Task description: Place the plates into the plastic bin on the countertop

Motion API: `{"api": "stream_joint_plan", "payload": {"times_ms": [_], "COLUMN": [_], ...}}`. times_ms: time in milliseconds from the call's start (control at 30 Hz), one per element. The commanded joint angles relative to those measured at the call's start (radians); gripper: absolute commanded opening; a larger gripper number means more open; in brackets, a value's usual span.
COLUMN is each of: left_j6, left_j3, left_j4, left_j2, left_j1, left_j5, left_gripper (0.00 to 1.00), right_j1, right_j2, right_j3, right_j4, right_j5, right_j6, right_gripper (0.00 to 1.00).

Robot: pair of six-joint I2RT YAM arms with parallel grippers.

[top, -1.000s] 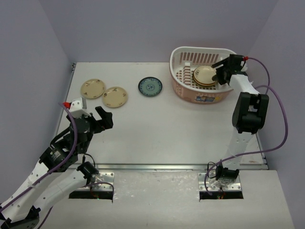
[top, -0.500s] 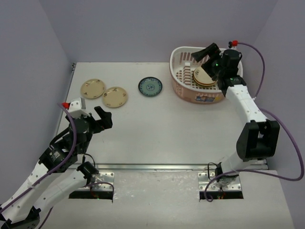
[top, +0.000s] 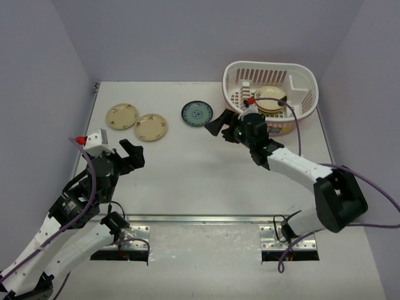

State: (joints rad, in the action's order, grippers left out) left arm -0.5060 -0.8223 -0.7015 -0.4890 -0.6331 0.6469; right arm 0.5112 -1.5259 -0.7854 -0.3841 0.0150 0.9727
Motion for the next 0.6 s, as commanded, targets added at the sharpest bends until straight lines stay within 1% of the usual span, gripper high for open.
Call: {"api": "stream_joint_plan", "payload": {"times_ms": [0,33,67,133,200,233,300,400,433,500,567], "left_j6": [-0.007,-0.006,-0.005,0.000,0.006,0.006,0.015,0.024,0.026,0.030,0.033], "left_j3": [-0.011,-0.011,-0.011,-0.009,-0.008,-0.008,-0.006,-0.007,-0.007,-0.005,-0.003], "left_j4": [0.009,0.010,0.010,0.015,0.017,0.021,0.026,0.035,0.036,0.038,0.044], "left_j2": [0.012,0.013,0.013,0.012,0.009,0.009,0.007,0.010,0.013,0.021,0.039], "left_j1": [0.012,0.012,0.013,0.013,0.013,0.013,0.013,0.013,0.013,0.013,0.012], "left_j5": [0.015,0.014,0.014,0.006,-0.003,-0.004,-0.018,-0.033,-0.036,-0.044,-0.047], "left_gripper": [1.00,1.00,1.00,1.00,1.00,1.00,1.00,1.00,1.00,1.00,1.00], "right_j1": [0.011,0.012,0.012,0.024,0.033,0.035,0.035,0.035,0.036,0.038,0.041], "right_j2": [-0.206,-0.257,-0.267,-0.390,-0.462,-0.493,-0.583,-0.679,-0.704,-0.763,-0.797], "right_j3": [-0.030,-0.051,-0.075,-0.147,-0.238,-0.242,-0.317,-0.452,-0.489,-0.600,-0.667], "right_j4": [-0.166,-0.167,-0.167,-0.133,-0.072,-0.043,0.015,0.103,0.141,0.313,0.422], "right_j5": [-0.202,-0.218,-0.220,-0.252,-0.317,-0.318,-0.332,-0.337,-0.341,-0.366,-0.385], "right_j6": [0.258,0.292,0.299,0.365,0.403,0.419,0.482,0.541,0.559,0.590,0.612], "right_gripper": [0.97,0.96,0.96,0.93,0.92,0.92,0.90,0.84,0.83,0.80,0.74]}}
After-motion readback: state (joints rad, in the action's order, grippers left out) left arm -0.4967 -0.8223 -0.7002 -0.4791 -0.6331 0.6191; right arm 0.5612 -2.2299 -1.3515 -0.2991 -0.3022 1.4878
